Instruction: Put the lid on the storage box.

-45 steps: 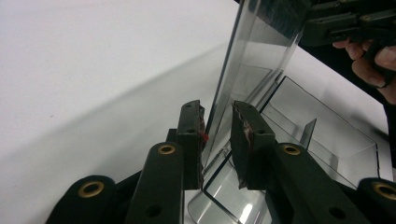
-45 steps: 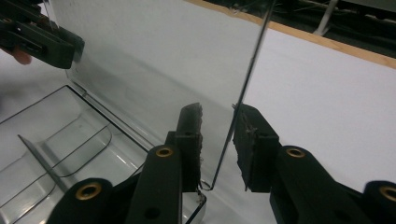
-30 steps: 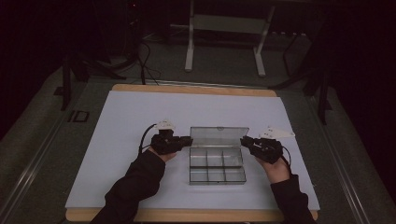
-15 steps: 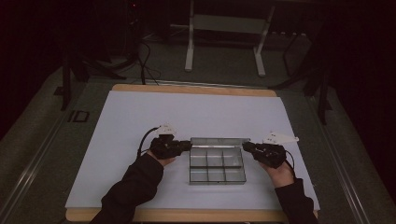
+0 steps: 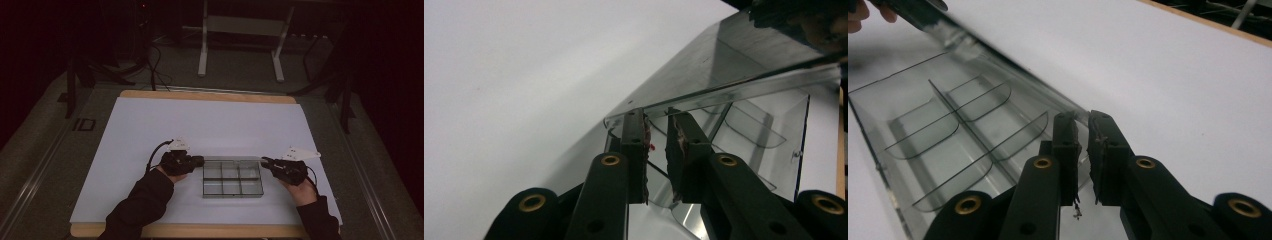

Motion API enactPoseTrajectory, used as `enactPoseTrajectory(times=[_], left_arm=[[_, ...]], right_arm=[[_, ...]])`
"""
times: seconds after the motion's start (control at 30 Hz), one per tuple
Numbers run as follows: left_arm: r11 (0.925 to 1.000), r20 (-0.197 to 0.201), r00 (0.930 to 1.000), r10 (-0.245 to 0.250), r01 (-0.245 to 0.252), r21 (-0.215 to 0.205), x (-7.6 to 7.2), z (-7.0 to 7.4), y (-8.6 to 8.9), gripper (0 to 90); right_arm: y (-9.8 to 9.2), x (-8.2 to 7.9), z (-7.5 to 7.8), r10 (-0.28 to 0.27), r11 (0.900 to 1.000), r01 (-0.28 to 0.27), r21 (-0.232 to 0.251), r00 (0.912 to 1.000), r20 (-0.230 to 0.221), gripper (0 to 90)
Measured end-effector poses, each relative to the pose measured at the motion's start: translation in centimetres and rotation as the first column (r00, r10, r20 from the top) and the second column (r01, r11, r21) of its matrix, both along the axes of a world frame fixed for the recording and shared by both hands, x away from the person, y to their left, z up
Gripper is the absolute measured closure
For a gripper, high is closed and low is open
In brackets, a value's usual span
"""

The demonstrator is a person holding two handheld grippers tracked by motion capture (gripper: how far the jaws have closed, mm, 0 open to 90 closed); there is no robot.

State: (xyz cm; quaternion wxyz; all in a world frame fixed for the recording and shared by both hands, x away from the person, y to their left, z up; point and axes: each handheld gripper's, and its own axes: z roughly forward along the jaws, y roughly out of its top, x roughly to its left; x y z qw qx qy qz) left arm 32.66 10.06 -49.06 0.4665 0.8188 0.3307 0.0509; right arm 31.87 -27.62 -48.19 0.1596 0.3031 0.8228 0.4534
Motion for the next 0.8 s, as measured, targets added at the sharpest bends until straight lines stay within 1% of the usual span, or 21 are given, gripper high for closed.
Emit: enactPoseTrajectory(times=[0.13, 0.3, 0.43, 0.57, 0.63, 0.67, 0.73, 0.8], left_arm=[[0.9999, -0.019, 0.9997, -0.015, 0.015, -0.003, -0.1, -0.3, 0.2, 80.1], [0.9993, -0.015, 0.9995, -0.027, 0.027, 0.026, -0.5, -0.6, 0.0, 80.1], [0.9992, -0.021, 0.9994, -0.028, 0.028, 0.028, -0.6, -1.0, 0.0, 80.1], [0.9988, -0.025, 0.9992, -0.030, 0.031, 0.038, -0.6, -1.3, 0.0, 80.0], [0.9983, -0.021, 0.9992, -0.035, 0.036, 0.046, -0.7, -1.5, -0.1, 79.8], [0.9978, -0.028, 0.9988, -0.041, 0.042, 0.050, -0.7, -1.6, -0.1, 77.4], [0.9978, -0.026, 0.9990, -0.036, 0.038, 0.055, -0.7, -1.7, -0.1, 76.8], [0.9978, -0.033, 0.9987, -0.037, 0.039, 0.054, -0.7, -1.8, 0.0, 76.1]], right_arm=[[-0.2, -0.3, -0.4, 0.011, 1.000, -0.011, 0.002, 0.9999, -0.010, 82.2], [-0.5, -0.5, -1.1, 0.027, 1.000, -0.027, 0.003, 0.9993, -0.028, 83.0], [-0.5, -0.7, -1.4, 0.031, 1.000, -0.031, -0.005, 0.9989, -0.036, 82.9], [-0.6, -0.7, -1.7, 0.034, 0.999, -0.035, -0.007, 0.9981, -0.050, 82.9], [-0.6, -0.8, -1.9, 0.035, 0.999, -0.035, -0.007, 0.9978, -0.057, 82.9], [-0.6, -0.7, -2.0, 0.034, 0.999, -0.034, -0.007, 0.9976, -0.060, 82.9], [-0.7, -0.7, -2.2, 0.032, 0.999, -0.032, -0.008, 0.9974, -0.065, 82.9], [-0.8, -0.7, -2.4, 0.028, 1.000, -0.028, -0.004, 0.9972, -0.069, 82.9]])
